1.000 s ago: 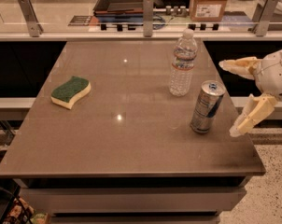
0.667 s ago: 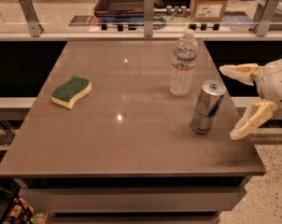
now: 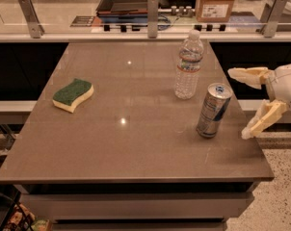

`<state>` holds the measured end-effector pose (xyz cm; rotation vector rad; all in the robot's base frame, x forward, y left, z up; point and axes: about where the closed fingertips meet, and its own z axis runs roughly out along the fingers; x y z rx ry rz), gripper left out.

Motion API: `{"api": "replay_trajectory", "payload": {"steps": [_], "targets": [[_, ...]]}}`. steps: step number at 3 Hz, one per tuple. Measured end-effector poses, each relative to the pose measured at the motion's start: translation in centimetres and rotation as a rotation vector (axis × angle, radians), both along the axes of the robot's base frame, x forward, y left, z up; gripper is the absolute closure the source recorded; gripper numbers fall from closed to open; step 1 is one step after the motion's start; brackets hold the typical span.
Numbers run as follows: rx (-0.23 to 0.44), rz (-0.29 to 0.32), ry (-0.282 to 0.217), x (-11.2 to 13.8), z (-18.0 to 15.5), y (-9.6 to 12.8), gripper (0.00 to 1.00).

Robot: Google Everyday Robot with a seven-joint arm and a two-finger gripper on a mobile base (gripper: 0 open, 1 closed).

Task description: Knock redbull can over

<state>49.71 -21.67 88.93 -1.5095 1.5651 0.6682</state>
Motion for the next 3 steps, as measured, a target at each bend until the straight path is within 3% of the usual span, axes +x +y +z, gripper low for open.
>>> {"api": "replay_trajectory", "payload": {"steps": [1,3], "targets": [[0.073,0.014,0.027,0.6,-0.2,-0.1,0.0],[0.218,0.029,0.029,-0.6,-0.4,1.6,0.0]]}}
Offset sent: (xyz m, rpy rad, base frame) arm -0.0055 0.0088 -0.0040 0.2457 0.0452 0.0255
